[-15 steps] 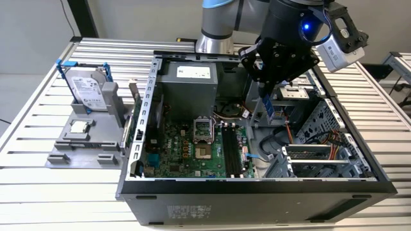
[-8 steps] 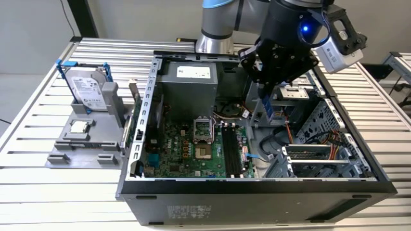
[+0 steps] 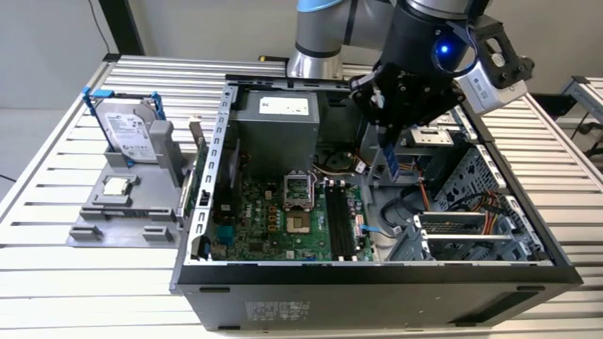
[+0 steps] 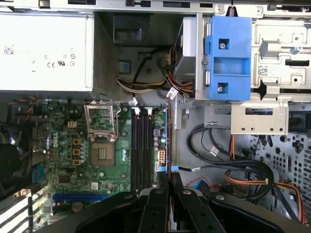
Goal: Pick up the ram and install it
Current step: 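Insert the ram into the slot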
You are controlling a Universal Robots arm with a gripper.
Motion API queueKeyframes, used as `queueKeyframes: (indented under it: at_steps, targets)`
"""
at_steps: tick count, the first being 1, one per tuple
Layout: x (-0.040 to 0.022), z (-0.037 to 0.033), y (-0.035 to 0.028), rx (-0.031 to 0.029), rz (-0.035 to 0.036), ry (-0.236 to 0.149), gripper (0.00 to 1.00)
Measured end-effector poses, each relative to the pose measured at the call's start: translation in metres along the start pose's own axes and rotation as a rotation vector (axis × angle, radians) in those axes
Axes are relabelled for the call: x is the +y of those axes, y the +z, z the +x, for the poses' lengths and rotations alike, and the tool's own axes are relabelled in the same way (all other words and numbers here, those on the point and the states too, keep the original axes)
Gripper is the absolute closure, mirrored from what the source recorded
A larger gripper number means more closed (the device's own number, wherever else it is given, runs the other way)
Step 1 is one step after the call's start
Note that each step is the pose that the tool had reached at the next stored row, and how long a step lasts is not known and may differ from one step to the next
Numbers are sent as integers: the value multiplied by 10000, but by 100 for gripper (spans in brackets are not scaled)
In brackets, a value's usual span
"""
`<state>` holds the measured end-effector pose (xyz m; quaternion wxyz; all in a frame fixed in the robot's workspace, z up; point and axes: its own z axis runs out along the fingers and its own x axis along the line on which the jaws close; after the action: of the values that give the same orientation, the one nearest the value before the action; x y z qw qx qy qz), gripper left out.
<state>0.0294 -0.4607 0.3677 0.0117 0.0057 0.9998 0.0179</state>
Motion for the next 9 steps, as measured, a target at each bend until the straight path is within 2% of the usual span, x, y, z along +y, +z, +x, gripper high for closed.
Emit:
queueKeyframes:
  at_steps: [9]
  targets:
    - [-2,-33,67,-1,1,25,100]
